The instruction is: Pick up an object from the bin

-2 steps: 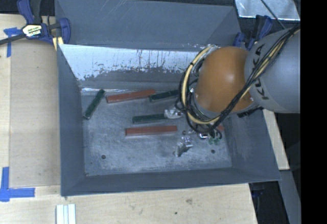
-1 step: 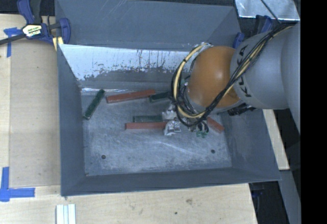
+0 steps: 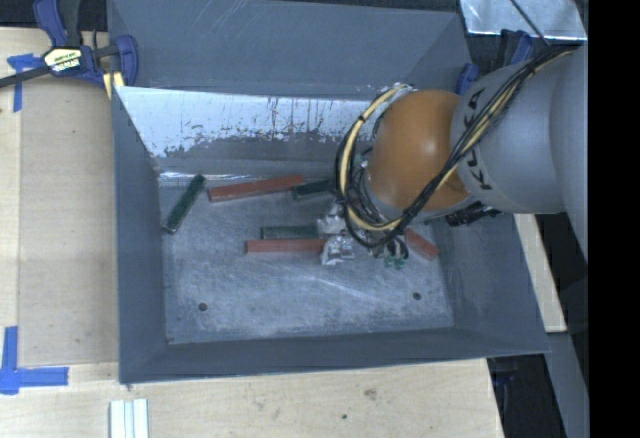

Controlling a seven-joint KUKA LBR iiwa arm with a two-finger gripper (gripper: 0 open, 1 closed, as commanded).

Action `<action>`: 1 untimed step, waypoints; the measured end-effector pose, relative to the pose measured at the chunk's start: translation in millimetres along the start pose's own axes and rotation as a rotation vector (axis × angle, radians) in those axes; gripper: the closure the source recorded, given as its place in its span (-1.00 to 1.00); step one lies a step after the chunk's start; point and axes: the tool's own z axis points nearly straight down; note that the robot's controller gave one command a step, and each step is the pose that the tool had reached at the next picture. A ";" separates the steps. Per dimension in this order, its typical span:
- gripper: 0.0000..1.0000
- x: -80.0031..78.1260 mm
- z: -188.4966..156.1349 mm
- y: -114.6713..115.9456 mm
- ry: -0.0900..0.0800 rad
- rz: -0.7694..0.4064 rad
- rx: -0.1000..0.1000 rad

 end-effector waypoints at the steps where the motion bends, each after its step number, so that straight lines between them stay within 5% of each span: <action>1: 1.00 -24.4 -1.6 11.2 0.032 -0.063 0.010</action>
Offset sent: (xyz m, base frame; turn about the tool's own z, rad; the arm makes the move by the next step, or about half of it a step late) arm -0.0149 0.0010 0.0460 -0.1071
